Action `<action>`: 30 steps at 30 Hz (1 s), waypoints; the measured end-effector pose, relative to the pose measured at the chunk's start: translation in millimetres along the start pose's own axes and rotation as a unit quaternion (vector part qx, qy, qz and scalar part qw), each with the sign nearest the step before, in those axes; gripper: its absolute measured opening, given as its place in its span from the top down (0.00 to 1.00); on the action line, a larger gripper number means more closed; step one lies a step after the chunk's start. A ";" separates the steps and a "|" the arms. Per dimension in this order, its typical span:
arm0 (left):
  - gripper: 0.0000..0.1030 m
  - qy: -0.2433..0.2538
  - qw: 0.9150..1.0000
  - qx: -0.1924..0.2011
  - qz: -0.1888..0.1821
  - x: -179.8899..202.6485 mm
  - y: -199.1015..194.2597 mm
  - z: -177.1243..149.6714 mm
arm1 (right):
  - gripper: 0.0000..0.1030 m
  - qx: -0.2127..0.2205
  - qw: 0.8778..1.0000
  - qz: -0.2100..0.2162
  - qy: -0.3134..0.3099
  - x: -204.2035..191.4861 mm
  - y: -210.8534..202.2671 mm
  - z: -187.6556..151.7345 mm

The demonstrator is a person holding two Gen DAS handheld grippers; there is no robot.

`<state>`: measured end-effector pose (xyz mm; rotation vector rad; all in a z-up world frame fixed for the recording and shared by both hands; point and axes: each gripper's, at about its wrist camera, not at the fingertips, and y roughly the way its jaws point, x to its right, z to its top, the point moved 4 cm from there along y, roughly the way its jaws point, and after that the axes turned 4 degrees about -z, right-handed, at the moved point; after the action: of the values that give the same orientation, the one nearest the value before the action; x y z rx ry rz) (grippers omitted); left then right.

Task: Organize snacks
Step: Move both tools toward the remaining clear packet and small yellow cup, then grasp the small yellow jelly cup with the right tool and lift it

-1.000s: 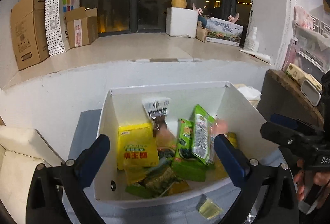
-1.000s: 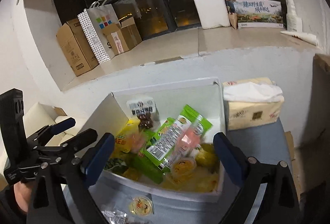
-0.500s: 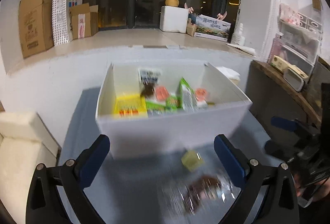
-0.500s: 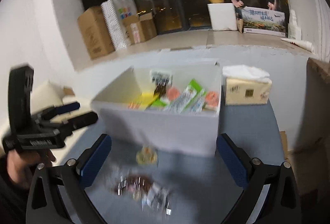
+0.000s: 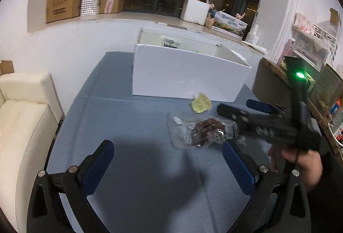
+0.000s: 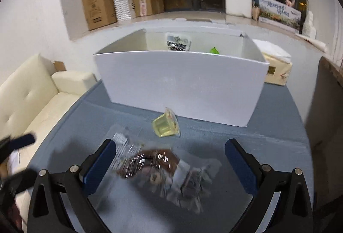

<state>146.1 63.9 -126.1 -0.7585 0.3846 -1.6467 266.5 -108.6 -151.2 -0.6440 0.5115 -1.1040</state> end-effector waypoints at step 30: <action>0.00 0.019 1.000 -0.021 0.000 4.0 18.0 5.2 | 0.67 -0.026 0.999 0.011 -0.025 -1.0 12.1 10.4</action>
<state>162.7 56.8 -132.5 -0.7590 0.4471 -1.6597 280.9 -101.7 -152.2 -0.7080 0.5042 -1.0546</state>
